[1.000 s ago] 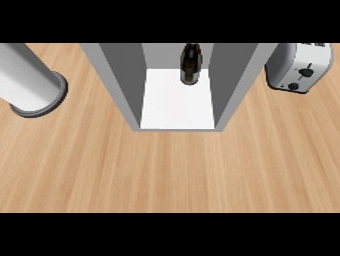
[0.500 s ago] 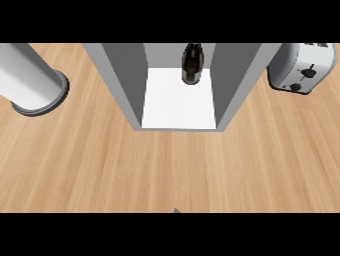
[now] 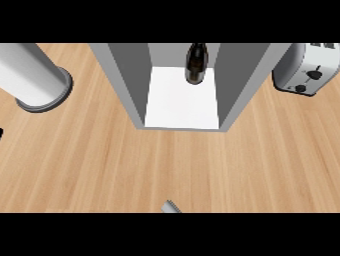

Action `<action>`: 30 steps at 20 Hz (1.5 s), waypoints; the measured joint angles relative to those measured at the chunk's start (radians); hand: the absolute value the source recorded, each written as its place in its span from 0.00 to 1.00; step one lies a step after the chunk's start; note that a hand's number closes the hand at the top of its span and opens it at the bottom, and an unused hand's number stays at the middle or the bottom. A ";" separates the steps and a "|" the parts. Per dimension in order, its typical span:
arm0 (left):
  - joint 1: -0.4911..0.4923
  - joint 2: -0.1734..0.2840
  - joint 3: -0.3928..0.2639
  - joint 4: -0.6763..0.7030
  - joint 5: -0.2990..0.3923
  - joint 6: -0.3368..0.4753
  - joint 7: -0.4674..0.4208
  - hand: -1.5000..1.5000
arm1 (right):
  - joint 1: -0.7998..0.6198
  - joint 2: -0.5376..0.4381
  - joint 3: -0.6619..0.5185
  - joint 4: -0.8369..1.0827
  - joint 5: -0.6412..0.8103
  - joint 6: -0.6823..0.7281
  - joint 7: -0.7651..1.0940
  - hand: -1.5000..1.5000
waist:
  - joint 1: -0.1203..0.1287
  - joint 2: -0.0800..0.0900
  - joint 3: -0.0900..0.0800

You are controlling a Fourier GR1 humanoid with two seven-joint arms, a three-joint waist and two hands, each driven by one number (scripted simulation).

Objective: Pick up the wine, place it into the cabinet and close the cabinet

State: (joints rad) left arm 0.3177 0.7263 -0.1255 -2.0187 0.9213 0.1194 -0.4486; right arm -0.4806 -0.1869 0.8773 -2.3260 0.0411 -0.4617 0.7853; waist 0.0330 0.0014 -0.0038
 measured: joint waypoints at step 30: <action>-0.062 -0.084 0.062 0.021 -0.054 -0.002 0.094 0.00 | -0.748 0.188 -0.450 1.100 -0.267 0.187 -0.451 1.00 | 0.004 -0.020 -0.012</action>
State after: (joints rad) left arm 0.2562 0.6426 -0.0631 -1.9979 0.8673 0.1172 -0.3542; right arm -1.2285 0.0009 0.4269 -1.2263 -0.2256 -0.2751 0.3347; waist 0.0374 -0.0189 -0.0163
